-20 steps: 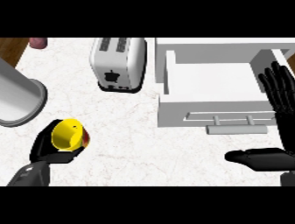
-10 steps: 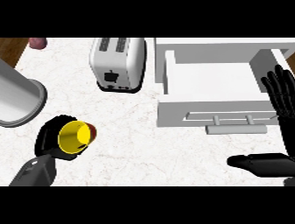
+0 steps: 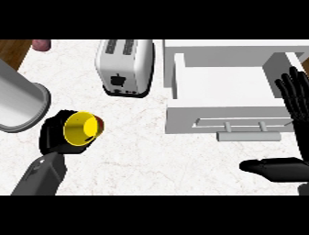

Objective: Pick up the cup, place it into the drawer and close the drawer

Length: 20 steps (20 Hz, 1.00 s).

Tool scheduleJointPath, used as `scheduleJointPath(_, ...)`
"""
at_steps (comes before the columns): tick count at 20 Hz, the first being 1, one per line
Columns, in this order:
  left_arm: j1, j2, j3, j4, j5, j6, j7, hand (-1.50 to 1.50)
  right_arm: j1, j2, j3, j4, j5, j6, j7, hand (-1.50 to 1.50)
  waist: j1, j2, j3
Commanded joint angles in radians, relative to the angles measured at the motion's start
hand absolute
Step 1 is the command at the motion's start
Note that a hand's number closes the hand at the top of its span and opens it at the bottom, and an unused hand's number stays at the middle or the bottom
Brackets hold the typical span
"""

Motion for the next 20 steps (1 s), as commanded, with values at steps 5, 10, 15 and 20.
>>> scheduleJointPath(5,-0.087,-0.008,-0.047,-0.172,0.028,-0.062,0.05,1.5,-0.004,0.001,-0.02,-0.028,-0.008,-0.017,0.033,-1.5,0.01,-0.006,0.002)
scheduleJointPath(10,-0.13,-0.078,-0.123,-0.38,0.004,0.098,0.201,1.5,0.026,-0.02,-0.033,-0.032,-0.022,0.013,0.033,-1.5,0.016,-0.008,0.003)
scheduleJointPath(15,-0.215,-0.153,-0.189,-0.546,0.007,0.203,0.417,1.5,0.034,0.003,-0.023,-0.03,-0.009,0.0,0.01,-1.5,0.016,-0.009,0.003)
scheduleJointPath(20,-0.279,-0.152,-0.248,-0.64,-0.016,0.292,0.544,1.5,-0.039,-0.051,-0.096,-0.008,-0.072,0.016,0.064,-1.5,0.008,-0.004,0.002)
